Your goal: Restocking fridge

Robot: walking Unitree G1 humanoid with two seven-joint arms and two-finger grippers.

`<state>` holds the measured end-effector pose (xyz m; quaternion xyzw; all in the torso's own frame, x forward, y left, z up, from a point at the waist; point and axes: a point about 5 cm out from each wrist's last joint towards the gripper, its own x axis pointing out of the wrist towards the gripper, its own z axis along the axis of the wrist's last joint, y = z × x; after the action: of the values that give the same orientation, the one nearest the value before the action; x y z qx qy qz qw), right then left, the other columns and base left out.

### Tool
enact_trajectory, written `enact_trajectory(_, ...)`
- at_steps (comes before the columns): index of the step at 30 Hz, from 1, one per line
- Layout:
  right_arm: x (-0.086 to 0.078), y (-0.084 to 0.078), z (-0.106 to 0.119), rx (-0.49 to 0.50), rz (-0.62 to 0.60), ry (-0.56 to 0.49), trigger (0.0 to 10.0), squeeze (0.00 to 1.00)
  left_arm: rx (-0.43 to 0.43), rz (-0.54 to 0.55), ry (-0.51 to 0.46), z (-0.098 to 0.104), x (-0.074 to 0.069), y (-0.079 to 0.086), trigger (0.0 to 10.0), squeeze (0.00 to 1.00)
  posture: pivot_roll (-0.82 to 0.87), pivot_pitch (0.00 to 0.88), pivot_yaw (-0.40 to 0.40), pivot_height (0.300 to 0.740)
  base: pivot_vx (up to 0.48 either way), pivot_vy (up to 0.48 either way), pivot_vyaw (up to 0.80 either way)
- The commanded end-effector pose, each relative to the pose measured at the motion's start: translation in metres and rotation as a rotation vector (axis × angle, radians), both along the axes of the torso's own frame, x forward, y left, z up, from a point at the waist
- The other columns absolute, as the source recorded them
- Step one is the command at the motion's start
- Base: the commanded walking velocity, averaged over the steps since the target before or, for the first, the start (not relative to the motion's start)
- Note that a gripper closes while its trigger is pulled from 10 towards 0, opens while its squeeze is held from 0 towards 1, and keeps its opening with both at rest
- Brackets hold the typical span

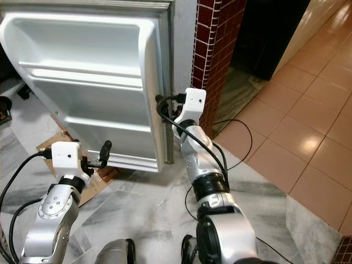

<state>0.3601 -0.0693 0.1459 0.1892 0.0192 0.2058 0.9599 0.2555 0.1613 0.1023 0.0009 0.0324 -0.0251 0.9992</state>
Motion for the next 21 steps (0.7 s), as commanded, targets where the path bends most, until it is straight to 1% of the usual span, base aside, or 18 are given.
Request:
enact_trajectory(1,-0.007,0.010,0.006,0.016,0.095,-0.030,10.0,0.00,0.009,0.000,0.010,-0.002,0.001,0.000,10.0,0.00,0.08,0.144,0.036,0.740,0.000,0.000,0.00)
enact_trajectory(3,-0.009,0.010,0.006,-0.001,0.099,-0.040,10.0,0.00,0.009,-0.001,0.008,-0.002,0.003,0.000,10.0,0.00,0.08,0.142,0.036,0.740,0.000,0.000,0.00)
enact_trajectory(4,-0.009,0.007,0.006,-0.047,0.073,-0.057,10.0,0.00,0.007,-0.001,0.008,-0.002,0.004,0.000,10.0,0.00,0.08,0.141,0.034,0.740,0.000,0.000,0.00)
enact_trajectory(6,-0.008,0.006,0.006,-0.080,0.051,-0.076,10.0,0.00,0.005,0.000,0.008,-0.002,0.005,0.000,10.0,0.00,0.08,0.141,0.034,0.740,0.000,0.000,0.00)
enact_trajectory(9,-0.007,-0.001,0.003,-0.140,-0.004,-0.086,10.0,0.00,0.002,0.020,0.011,-0.002,0.002,0.003,10.0,0.00,0.10,0.146,0.022,0.740,0.000,0.000,0.00)
enact_trajectory(11,-0.006,-0.006,0.001,-0.168,-0.031,-0.088,10.0,0.00,-0.022,0.048,0.031,-0.005,-0.001,0.007,10.0,0.00,0.10,0.149,0.017,0.740,0.000,0.000,0.66)
enact_trajectory(13,-0.006,-0.009,0.000,-0.193,-0.038,-0.102,10.0,0.00,0.018,0.012,0.005,-0.003,-0.005,0.008,10.0,0.00,0.10,0.151,0.013,0.740,0.000,0.000,0.80)
enact_trajectory(14,-0.007,-0.013,-0.001,-0.209,-0.046,-0.108,10.0,0.00,0.025,-0.004,-0.009,-0.002,-0.007,0.007,10.0,0.00,0.10,0.152,0.009,0.740,0.247,0.000,0.56)
enact_trajectory(16,-0.008,-0.014,-0.002,-0.219,-0.050,-0.109,10.0,0.00,0.003,0.006,0.002,-0.004,-0.007,0.007,10.0,0.00,0.10,0.152,0.009,0.740,0.247,0.000,0.56)
enact_trajectory(19,-0.009,-0.019,-0.003,-0.236,-0.071,-0.121,10.0,0.00,-0.019,-0.009,-0.004,-0.003,-0.006,0.005,10.0,0.00,0.09,0.152,0.009,0.740,0.251,0.000,0.74)
enact_trajectory(21,-0.010,-0.023,-0.007,-0.245,-0.092,-0.108,10.0,0.00,-0.033,-0.024,-0.006,-0.002,-0.005,0.002,10.0,0.00,0.09,0.152,0.010,0.740,0.326,0.000,0.00)
